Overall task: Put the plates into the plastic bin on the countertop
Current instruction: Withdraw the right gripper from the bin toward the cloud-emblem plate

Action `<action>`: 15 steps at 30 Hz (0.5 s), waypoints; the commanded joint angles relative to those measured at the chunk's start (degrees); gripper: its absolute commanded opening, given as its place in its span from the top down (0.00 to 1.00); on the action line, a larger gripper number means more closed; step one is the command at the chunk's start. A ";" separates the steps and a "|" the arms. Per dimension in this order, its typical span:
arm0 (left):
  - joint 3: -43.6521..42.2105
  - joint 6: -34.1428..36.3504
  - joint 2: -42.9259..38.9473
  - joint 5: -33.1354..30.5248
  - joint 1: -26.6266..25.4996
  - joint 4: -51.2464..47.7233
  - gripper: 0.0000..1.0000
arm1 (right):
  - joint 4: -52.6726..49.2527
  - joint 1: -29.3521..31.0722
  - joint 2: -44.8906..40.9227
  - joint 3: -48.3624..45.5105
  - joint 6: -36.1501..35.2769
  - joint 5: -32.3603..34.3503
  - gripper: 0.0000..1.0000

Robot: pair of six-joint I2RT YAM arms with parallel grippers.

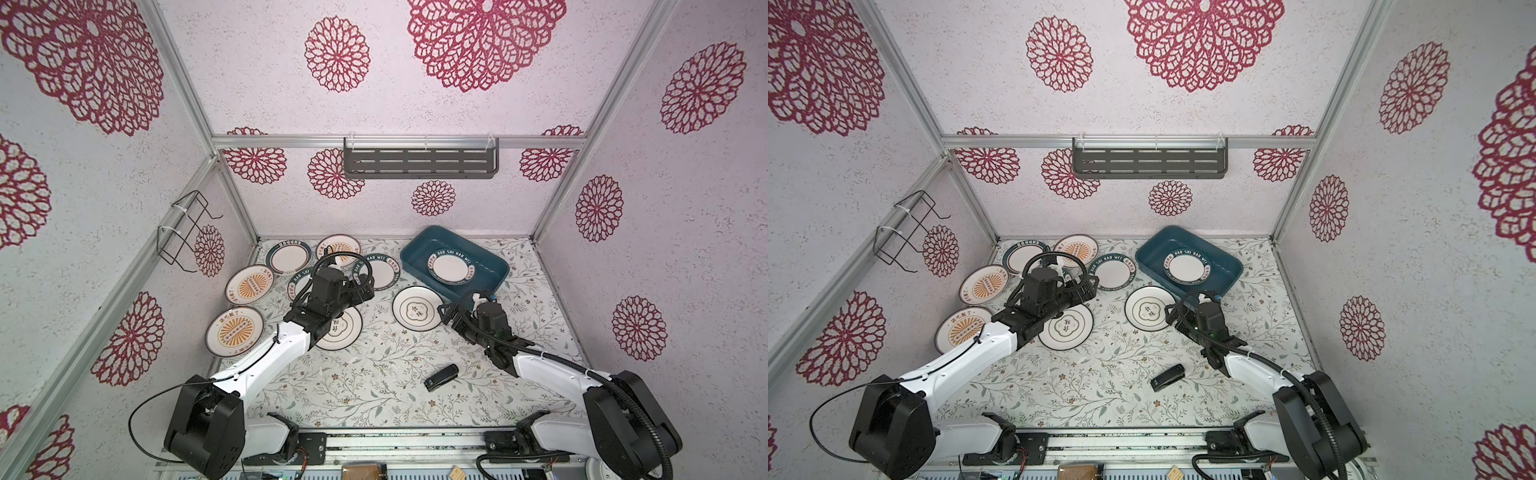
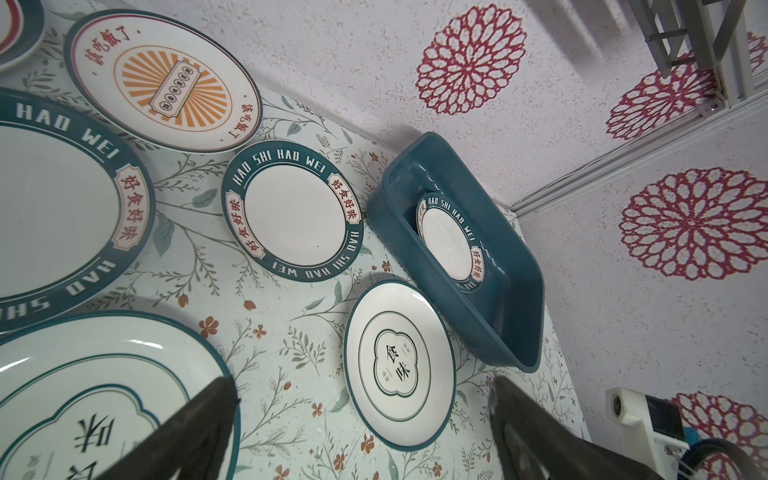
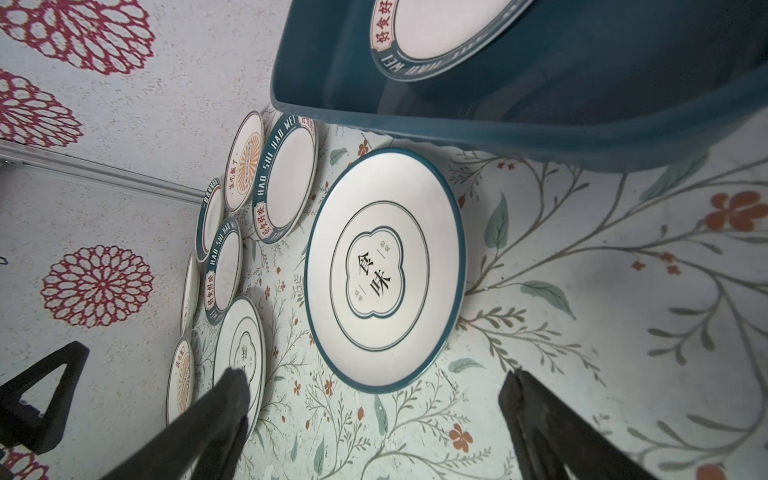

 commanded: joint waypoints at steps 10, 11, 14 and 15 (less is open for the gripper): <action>-1.33 1.99 5.25 6.14 1.13 3.16 0.03 | 3.76 1.49 0.57 -2.27 9.16 3.66 0.02; -1.22 2.30 5.70 6.40 1.34 3.05 0.03 | 3.65 1.70 1.00 -2.17 9.77 3.59 0.02; -0.74 3.00 7.15 7.65 2.10 3.29 0.03 | 4.83 1.92 1.96 -2.73 11.28 3.31 0.03; -0.56 3.31 7.73 7.95 2.20 3.32 0.03 | 5.22 2.08 1.97 -3.03 11.65 3.59 0.03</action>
